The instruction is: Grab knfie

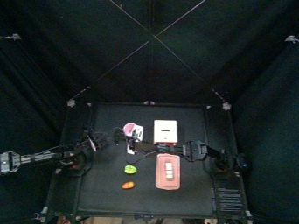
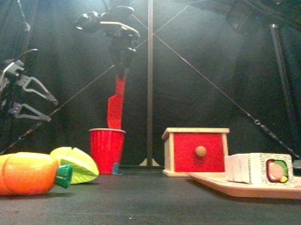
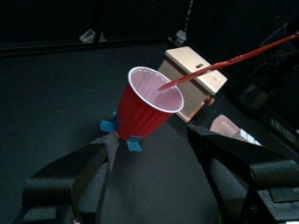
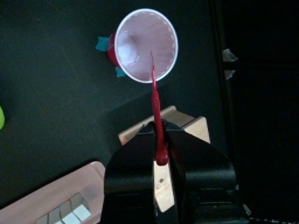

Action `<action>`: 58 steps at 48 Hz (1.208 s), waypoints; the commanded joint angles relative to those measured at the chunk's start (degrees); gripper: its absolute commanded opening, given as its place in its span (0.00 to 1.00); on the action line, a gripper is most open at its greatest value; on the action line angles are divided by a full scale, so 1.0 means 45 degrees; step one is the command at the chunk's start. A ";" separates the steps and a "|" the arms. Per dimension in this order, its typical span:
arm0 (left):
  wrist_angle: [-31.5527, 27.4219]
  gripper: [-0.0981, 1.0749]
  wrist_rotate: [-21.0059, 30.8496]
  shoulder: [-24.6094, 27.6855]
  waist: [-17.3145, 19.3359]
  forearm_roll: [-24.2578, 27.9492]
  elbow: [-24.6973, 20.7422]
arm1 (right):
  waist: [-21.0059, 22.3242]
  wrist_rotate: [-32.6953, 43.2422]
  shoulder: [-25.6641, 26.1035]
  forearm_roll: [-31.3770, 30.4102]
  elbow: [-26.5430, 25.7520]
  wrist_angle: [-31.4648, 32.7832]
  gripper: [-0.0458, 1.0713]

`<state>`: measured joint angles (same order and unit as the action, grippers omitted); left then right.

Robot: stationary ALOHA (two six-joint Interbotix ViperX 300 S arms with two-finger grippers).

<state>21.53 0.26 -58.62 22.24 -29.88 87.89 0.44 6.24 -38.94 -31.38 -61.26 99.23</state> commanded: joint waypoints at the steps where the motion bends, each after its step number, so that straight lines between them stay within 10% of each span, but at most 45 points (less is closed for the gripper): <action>1: 0.0039 0.91 0.0000 0.0059 0.0039 0.0020 -0.0156 | -0.0234 0.0059 0.1328 -0.0156 -0.0156 0.0059 0.30; 14: 0.0039 0.91 0.0000 0.0059 0.0039 0.0020 -0.0137 | -0.0840 0.0273 0.3047 -0.0332 0.0645 0.0586 0.29; 33: -0.0273 0.91 0.0020 0.0078 0.0078 -0.0117 -0.0137 | -0.2109 0.1270 0.6934 -0.1270 0.5605 0.1602 0.24; 58: -0.0449 0.91 0.0000 0.0059 0.0098 -0.0176 -0.0156 | -0.2734 0.3105 0.8613 -0.1211 0.9551 0.0762 0.23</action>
<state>19.25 0.26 -58.62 22.41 -30.76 88.07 -10.72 18.63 -3.43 -36.12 -19.51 103.62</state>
